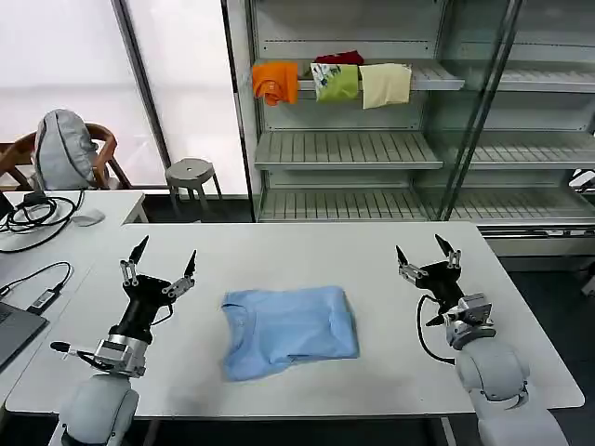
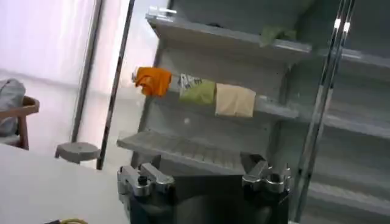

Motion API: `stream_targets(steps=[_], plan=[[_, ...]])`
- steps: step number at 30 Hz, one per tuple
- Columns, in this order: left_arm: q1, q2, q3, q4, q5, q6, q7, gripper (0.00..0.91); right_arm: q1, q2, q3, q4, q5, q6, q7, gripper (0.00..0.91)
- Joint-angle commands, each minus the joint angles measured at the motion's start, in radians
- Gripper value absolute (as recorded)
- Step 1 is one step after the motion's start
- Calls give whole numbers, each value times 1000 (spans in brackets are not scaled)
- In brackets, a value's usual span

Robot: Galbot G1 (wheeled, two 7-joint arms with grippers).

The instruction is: Fold and organize the clothes.

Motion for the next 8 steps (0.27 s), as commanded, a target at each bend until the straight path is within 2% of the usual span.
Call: stream_targets(steps=[1,3,8], plan=[[-26,6,-3,12,-6,12,8,907,21,5,-7,-5,-39,35,-37,907],[-26,8,-3,8,-53,31,20,907,15,4,-3,6,-40,28,-64,907],[-41,8,-7,12,-82,45,20,907,24,-2,7,11,-40,20,-57,907]])
